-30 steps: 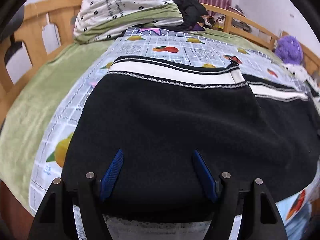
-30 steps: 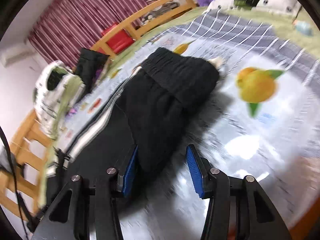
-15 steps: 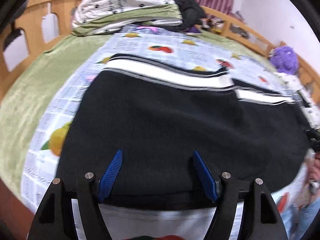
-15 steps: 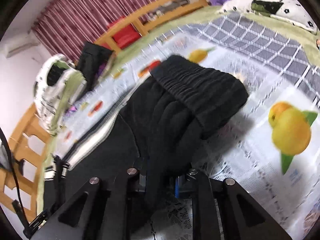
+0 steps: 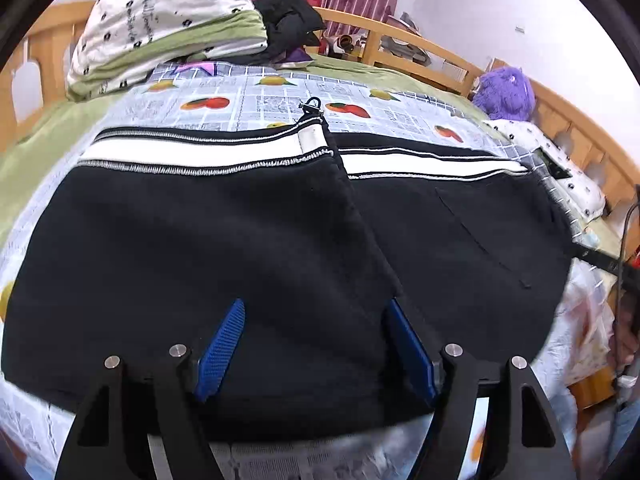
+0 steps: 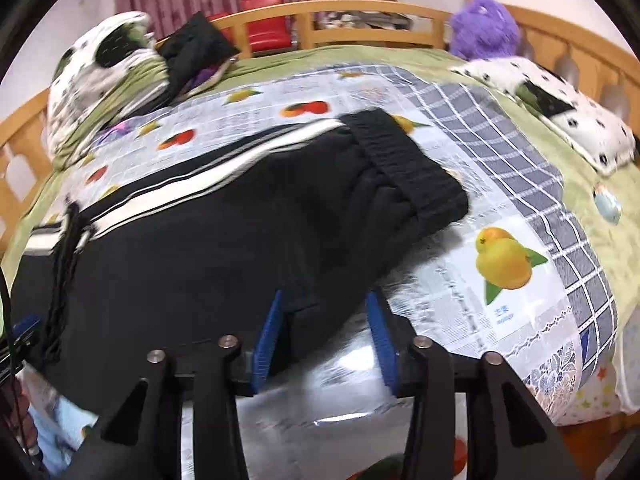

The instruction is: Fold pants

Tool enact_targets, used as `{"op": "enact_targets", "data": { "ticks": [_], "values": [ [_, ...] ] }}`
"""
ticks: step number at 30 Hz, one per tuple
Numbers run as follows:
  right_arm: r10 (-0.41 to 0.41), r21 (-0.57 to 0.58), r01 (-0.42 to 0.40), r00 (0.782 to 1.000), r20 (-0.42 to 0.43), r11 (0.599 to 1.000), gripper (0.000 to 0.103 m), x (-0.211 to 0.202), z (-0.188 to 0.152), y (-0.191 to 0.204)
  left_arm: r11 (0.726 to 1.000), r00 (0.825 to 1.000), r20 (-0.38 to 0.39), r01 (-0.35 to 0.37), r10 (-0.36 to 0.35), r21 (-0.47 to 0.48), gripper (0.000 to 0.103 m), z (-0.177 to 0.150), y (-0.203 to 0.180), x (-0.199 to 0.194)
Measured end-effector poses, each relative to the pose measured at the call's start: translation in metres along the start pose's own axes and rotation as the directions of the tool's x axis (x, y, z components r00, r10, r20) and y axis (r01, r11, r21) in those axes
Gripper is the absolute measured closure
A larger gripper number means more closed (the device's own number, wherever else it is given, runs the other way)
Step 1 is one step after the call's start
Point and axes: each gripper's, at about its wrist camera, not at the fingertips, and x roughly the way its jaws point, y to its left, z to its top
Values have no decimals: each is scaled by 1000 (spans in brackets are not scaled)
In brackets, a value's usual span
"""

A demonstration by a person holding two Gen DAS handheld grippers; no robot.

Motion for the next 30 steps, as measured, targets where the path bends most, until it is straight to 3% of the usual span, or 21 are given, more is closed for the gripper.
{"op": "enact_targets", "data": {
  "ticks": [3, 6, 11, 15, 18, 24, 30],
  "values": [
    [1, -69, 2, 999, 43, 998, 47, -7, -1, 28, 993, 996, -26, 80, -83, -92, 32, -1, 24, -19],
    [19, -128, -8, 996, 81, 992, 32, -4, -3, 57, 992, 999, 36, 12, -7, -129, 32, -13, 52, -51],
    [114, -48, -116, 993, -37, 992, 32, 37, -10, 70, 971, 990, 67, -105, 122, -215, 33, -40, 104, -95],
    [61, -92, -58, 998, 22, 994, 26, 43, -26, 80, 940, 985, 78, -120, 153, -320, 33, -56, 144, -106],
    [42, -107, -37, 998, 41, 994, 25, 43, -31, 83, 926, 991, 55, -91, 119, -367, 35, -53, 164, -93],
    [43, -99, -37, 997, 65, 994, 24, 44, -33, 82, 903, 996, 80, 9, 28, -429, 35, -41, 185, -71],
    [55, -84, -48, 995, 82, 995, 23, 45, -34, 81, 909, 994, 107, 46, -2, -414, 36, -41, 184, -60]
  ]
}}
